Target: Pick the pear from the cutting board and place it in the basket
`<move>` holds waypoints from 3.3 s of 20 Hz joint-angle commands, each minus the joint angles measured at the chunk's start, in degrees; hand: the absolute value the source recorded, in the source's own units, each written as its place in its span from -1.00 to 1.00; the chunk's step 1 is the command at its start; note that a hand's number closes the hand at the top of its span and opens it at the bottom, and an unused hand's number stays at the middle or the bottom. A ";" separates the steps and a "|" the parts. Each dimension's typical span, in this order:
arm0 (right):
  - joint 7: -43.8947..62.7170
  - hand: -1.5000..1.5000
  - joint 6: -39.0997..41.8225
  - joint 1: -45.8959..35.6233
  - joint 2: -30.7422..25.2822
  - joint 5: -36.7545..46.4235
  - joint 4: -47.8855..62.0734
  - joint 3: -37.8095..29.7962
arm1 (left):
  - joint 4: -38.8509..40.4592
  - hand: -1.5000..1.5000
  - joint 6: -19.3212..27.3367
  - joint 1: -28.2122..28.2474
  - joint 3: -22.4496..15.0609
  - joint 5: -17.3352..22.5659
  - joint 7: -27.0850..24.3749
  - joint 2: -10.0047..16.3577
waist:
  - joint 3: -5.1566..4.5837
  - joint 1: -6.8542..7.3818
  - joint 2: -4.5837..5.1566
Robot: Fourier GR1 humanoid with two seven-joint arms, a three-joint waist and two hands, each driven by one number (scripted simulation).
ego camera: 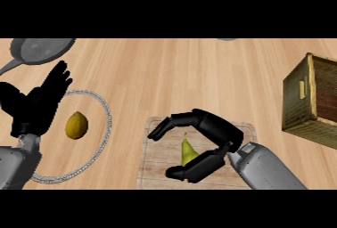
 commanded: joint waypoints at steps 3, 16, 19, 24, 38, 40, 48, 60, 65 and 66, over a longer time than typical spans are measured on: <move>-3.60 -1.00 -6.48 -6.15 12.90 9.93 6.13 12.49 | 6.74 0.00 -4.45 2.52 1.45 1.49 -3.24 -0.83 | -0.16 -3.46 -1.43; 34.98 -1.00 7.82 -40.83 0.94 11.90 12.44 4.66 | 7.04 0.00 -4.80 4.21 1.67 0.03 -4.71 -2.25 | -0.36 -3.45 -1.99; 40.95 -1.00 11.87 -47.93 2.13 9.11 17.93 0.62 | 7.38 0.00 -2.92 -0.50 2.42 -1.11 -2.20 -2.04 | -0.20 -4.24 -1.72; 41.13 -1.00 27.42 -51.17 1.56 2.80 25.64 0.13 | 9.93 0.00 -4.43 3.44 3.08 -1.45 -6.89 -3.28 | -0.21 -4.20 -1.58; 31.41 -1.00 38.23 -45.54 -5.00 0.15 32.08 -11.19 | 5.46 0.00 -6.52 2.59 5.30 -1.75 -0.81 -2.32 | -0.07 -4.53 -1.73; 29.95 -1.00 36.92 -42.64 -5.61 1.71 30.88 -12.19 | 7.60 0.00 -6.34 2.25 4.98 -3.08 -3.02 -3.87 | -0.08 -4.80 -1.68; 27.30 -1.00 33.24 -25.99 -3.71 8.19 15.73 -10.36 | 10.89 0.00 -7.22 1.06 7.38 -4.33 -4.04 -5.10 | -0.09 -5.65 -1.87; 15.93 -1.00 20.04 -14.04 8.44 24.20 21.88 -6.21 | 7.10 0.00 -5.36 -0.55 6.45 -8.26 -0.06 -8.44 | -0.07 -4.72 -1.62; 9.91 -1.00 20.34 -10.92 6.20 32.27 23.89 -3.15 | 2.53 0.00 -10.63 6.58 8.99 -6.50 -1.86 -6.40 | -0.07 -4.33 -1.73; 13.73 -1.00 22.82 -10.75 6.83 31.80 20.89 -3.35 | 5.58 0.00 -10.69 3.67 10.54 -6.58 -0.61 -6.09 | -0.08 -4.71 -1.74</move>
